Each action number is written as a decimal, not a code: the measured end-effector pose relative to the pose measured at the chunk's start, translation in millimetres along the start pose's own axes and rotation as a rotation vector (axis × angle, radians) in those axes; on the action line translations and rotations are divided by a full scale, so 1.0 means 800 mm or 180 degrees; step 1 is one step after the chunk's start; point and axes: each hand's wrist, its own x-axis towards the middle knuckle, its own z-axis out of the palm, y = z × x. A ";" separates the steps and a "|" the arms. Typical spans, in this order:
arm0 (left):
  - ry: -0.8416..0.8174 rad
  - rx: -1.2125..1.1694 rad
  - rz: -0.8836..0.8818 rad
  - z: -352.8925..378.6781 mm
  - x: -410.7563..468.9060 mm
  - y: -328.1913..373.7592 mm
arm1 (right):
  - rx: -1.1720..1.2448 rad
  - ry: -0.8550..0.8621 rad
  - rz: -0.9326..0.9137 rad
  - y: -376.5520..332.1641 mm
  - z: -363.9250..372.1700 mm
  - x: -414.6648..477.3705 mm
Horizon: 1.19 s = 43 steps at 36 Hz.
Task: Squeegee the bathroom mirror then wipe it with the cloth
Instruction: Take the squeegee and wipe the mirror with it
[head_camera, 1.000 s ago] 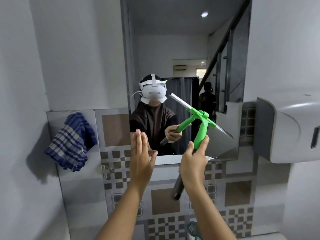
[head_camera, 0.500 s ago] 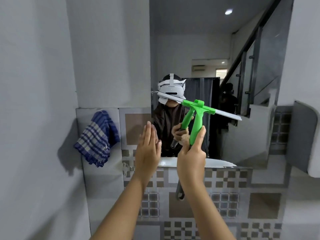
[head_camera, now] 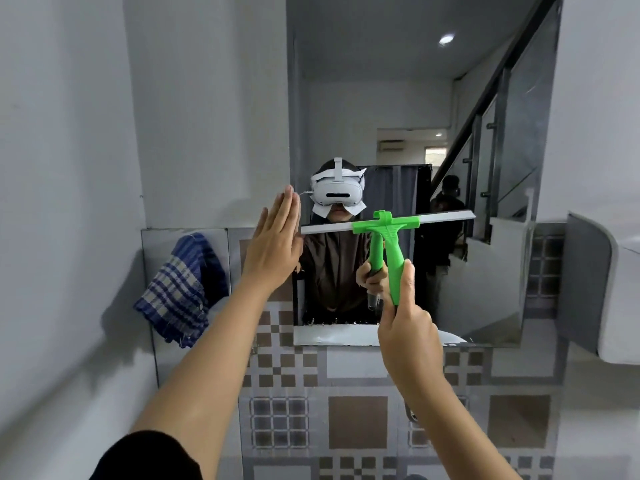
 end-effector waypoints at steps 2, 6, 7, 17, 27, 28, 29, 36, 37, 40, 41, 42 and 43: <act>-0.0102 0.0014 0.0116 -0.002 0.001 -0.007 | -0.0057 -0.0025 -0.0016 0.002 -0.004 0.002; -0.0210 0.0080 0.0246 -0.007 0.003 -0.013 | -0.0154 -0.0038 -0.0032 0.005 -0.008 0.005; -0.0237 0.0130 0.0279 -0.008 0.004 -0.014 | -0.0165 -0.0026 -0.0038 0.006 -0.008 0.006; -0.0371 0.0417 0.0520 -0.019 0.007 -0.025 | -0.0358 -0.0010 -0.0056 0.010 -0.009 0.008; -0.0344 0.0464 0.0525 -0.023 0.009 -0.027 | -0.0514 0.0070 -0.0273 0.024 -0.018 0.014; -0.0318 0.0473 0.0527 -0.023 0.009 -0.026 | -0.0516 0.0078 -0.0301 0.025 -0.019 0.015; -0.0296 0.0474 0.0520 -0.023 0.009 -0.024 | -0.0526 0.0080 -0.0326 0.028 -0.019 0.016; -0.0113 0.0283 0.0317 -0.020 0.012 -0.006 | -0.0590 -0.0026 -0.0560 0.055 -0.014 0.013; -0.0088 0.0251 0.0286 -0.020 0.013 -0.003 | -0.0619 -0.0053 -0.0610 0.061 -0.013 0.012; -0.0017 0.0206 0.0206 -0.018 0.020 0.007 | -0.0788 -0.0100 -0.0780 0.080 -0.017 0.010; -0.0002 0.0206 0.0193 -0.018 0.023 0.010 | -0.0923 -0.0079 -0.0841 0.086 -0.020 0.010; 0.0006 0.0202 0.0190 -0.017 0.027 0.013 | -0.1084 -0.0050 -0.0910 0.092 -0.025 0.012; 0.0014 0.0187 0.0193 -0.016 0.030 0.016 | -0.1227 -0.0037 -0.0984 0.100 -0.029 0.014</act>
